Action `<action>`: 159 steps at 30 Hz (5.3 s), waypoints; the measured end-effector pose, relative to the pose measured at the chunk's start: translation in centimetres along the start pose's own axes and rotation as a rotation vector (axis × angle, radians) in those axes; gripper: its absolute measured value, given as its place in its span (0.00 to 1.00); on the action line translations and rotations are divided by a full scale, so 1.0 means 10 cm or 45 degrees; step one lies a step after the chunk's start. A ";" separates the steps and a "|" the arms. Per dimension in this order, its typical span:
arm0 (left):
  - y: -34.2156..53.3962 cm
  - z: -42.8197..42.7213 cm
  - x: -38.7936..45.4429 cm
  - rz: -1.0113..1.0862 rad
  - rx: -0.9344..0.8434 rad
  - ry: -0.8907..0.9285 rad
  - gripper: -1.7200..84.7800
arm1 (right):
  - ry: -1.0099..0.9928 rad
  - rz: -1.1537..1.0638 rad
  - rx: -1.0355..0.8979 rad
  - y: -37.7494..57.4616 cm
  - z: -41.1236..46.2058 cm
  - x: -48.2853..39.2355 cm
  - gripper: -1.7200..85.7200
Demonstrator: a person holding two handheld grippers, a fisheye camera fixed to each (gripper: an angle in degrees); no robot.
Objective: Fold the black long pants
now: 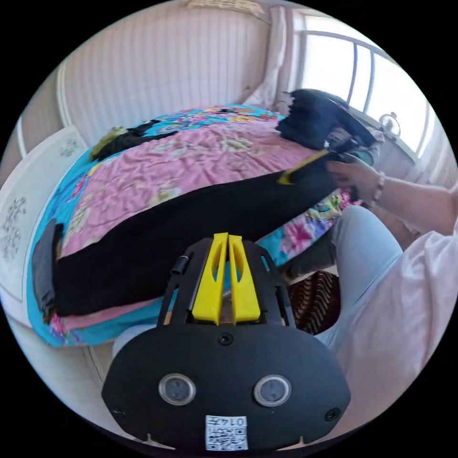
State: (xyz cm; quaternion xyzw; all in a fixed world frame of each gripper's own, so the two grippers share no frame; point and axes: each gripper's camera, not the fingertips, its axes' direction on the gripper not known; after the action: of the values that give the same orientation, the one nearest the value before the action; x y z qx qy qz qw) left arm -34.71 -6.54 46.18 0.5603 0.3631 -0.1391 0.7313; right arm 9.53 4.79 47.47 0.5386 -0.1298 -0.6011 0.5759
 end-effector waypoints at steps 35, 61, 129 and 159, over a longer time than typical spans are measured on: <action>1.01 2.78 1.61 0.430 -0.347 -0.128 0.01 | 0.411 -0.517 -0.948 -0.74 4.78 -1.53 0.01; 1.52 3.56 1.34 0.448 -0.386 0.105 0.01 | 0.188 -0.560 -0.928 -1.07 3.61 -0.96 0.01; -1.51 5.90 4.31 0.985 -0.425 0.277 0.13 | -0.129 0.967 0.527 1.49 -4.66 3.83 0.13; -1.85 2.93 0.62 0.585 -0.244 0.343 0.01 | -0.545 0.054 0.601 0.53 -4.11 0.03 0.05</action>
State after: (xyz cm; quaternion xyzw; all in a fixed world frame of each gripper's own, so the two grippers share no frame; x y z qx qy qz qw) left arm -30.66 -38.41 31.78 0.5696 0.3319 0.1410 0.7386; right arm 45.31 22.00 35.60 0.5158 -0.3951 -0.6419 0.4071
